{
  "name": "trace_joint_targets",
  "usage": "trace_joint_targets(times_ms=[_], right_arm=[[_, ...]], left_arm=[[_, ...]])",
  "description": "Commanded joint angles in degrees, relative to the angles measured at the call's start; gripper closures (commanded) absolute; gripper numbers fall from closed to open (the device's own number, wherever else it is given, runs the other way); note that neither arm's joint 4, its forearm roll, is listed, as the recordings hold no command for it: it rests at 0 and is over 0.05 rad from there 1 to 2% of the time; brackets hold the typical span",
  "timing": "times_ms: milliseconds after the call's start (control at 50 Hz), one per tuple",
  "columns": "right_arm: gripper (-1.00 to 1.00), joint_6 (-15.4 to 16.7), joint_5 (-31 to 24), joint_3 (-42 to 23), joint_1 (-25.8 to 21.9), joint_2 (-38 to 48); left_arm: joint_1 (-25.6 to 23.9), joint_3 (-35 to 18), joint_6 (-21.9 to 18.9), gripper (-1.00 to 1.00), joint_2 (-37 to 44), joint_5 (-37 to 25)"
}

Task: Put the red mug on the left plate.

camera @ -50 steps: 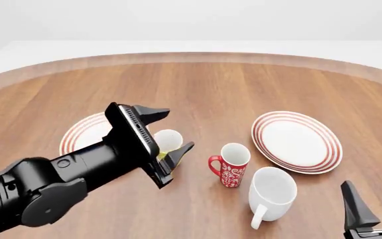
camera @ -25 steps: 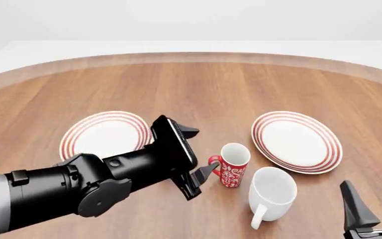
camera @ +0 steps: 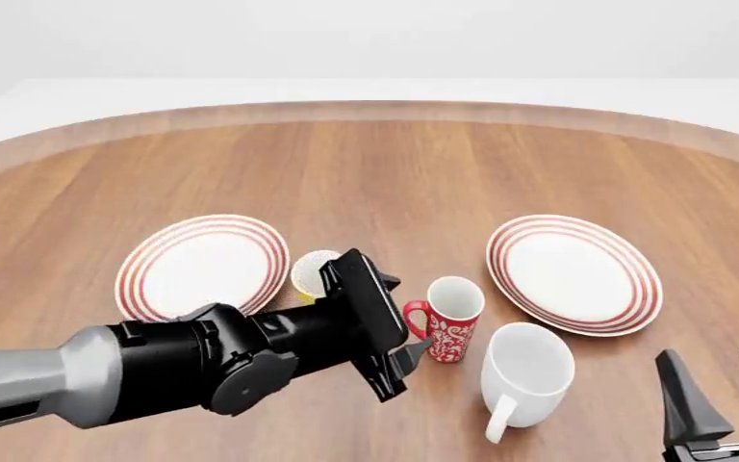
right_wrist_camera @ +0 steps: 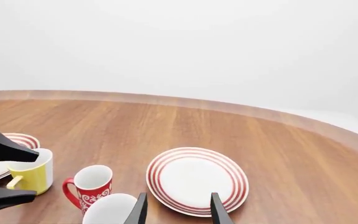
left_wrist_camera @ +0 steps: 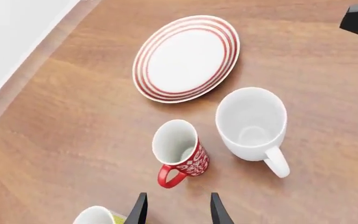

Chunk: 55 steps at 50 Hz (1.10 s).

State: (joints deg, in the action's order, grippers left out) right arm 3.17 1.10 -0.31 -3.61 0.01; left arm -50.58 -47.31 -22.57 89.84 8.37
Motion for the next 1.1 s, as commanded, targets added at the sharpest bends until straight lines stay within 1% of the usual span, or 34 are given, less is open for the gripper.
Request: trace_joint_targets(times_ms=[20,600,1100], right_arm=[[-1.0,0.0,0.32,0.27,-0.11,0.0],[-1.0,-0.1,0.46,0.27,0.07,0.0],[-1.0,0.05,0.78,0.26,0.21,0.0]], left_arm=[[-0.01,-0.6,0.02,-1.0,3.32,0.68],[1.18,-3.03,-0.04,-1.0,9.52,2.88],[2.76,-5.2,-1.34,-1.0,13.81,3.75]])
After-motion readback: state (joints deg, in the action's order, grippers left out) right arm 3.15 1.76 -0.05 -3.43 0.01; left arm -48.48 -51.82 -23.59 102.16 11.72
